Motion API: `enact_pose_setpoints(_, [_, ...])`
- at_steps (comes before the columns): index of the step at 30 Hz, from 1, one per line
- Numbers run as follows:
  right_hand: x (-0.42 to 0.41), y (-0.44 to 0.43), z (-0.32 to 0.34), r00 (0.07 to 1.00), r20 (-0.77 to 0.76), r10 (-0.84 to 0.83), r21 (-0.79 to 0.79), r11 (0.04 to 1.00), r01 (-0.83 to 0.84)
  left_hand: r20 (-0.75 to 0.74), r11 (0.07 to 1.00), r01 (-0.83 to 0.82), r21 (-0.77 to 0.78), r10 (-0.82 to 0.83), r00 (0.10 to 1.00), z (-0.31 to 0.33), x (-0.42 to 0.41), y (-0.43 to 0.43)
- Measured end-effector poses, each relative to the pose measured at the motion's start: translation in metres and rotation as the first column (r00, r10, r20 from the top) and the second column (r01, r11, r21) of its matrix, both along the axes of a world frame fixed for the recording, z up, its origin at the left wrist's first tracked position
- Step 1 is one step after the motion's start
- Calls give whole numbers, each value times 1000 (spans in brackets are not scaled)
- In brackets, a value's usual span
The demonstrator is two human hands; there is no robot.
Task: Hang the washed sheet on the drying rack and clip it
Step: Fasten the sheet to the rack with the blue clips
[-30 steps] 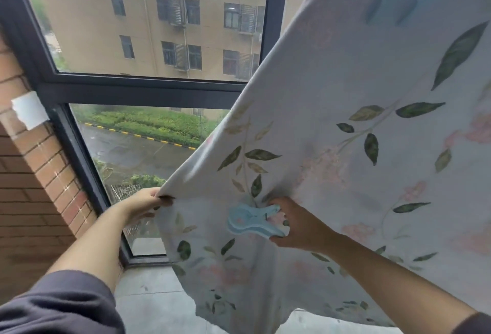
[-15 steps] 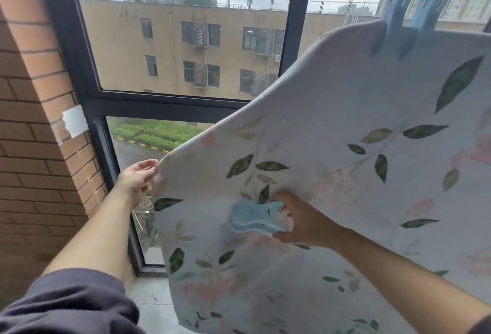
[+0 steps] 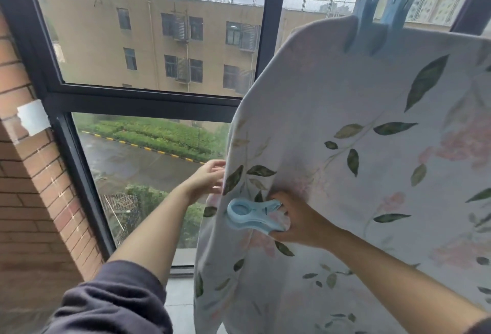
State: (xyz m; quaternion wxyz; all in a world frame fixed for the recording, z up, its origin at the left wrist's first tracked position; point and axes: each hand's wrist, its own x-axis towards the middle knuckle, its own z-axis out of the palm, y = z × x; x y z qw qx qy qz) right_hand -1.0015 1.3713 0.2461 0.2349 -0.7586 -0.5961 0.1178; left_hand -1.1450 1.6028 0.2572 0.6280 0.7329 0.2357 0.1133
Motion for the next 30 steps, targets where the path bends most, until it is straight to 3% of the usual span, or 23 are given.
enact_pose_setpoints(1, [1, -2, -1, 1000, -8, -9, -1, 1000, 9, 18, 990, 99, -101, -98, 995, 2, 8, -10])
enact_pose_setpoints(3, [4, -7, -1, 1000, -25, -14, -6, 1000, 14, 55, 941, 304, -151, -299, 953, 0, 8, -24])
enact_pose_setpoints(6, [11, -18, -3, 999, -35, -23, -21, 1000, 23, 155, 943, 304, -135, -283, 947, -18, -12, -34])
enact_pose_setpoints(8, [14, -23, -5, 999, -40, -34, -33, 999, 33, 164, 976, 214, -42, -205, 965, -38, -21, -34])
enact_pose_setpoints(10, [16, -25, -8, 999, -35, -34, -62, 998, 32, 179, 999, 15, 42, -23, 984, -55, -18, -28])
enact_pose_setpoints(14, [17, -28, -7, 994, -100, -51, -72, 996, 43, 211, 888, -460, -20, 453, 866, -37, 0, 4])
enact_pose_setpoints(16, [18, -28, -6, 990, -133, -54, -93, 995, 42, 118, 873, -483, 76, 473, 873, -31, 18, 14])
enact_pose_setpoints(18, [18, -28, -6, 989, -134, -64, -108, 993, 50, -154, 893, -308, 327, 372, 915, -34, 38, 9])
enact_pose_setpoints(19, [19, -29, -7, 988, -136, -72, -112, 992, 57, -298, 855, -227, 466, 394, 870, -37, 47, 4])
enact_pose_setpoints(22, [24, -35, -12, 984, -143, -106, -124, 988, 89, -366, 776, -208, 595, 492, 790, -40, 58, -12])
enact_pose_setpoints(25, [27, -40, -21, 980, -150, -129, -159, 982, 105, -430, 894, -186, 407, 367, 825, -52, 58, -24])
enact_pose_setpoints(28, [29, -42, -28, 978, -155, -138, -140, 983, 117, -212, 920, -345, 184, 380, 900, -52, 58, -25])
enact_pose_setpoints(30, [32, -42, -30, 974, -161, -159, -116, 983, 141, -121, 961, -264, -81, 253, 960, -50, 58, -28])
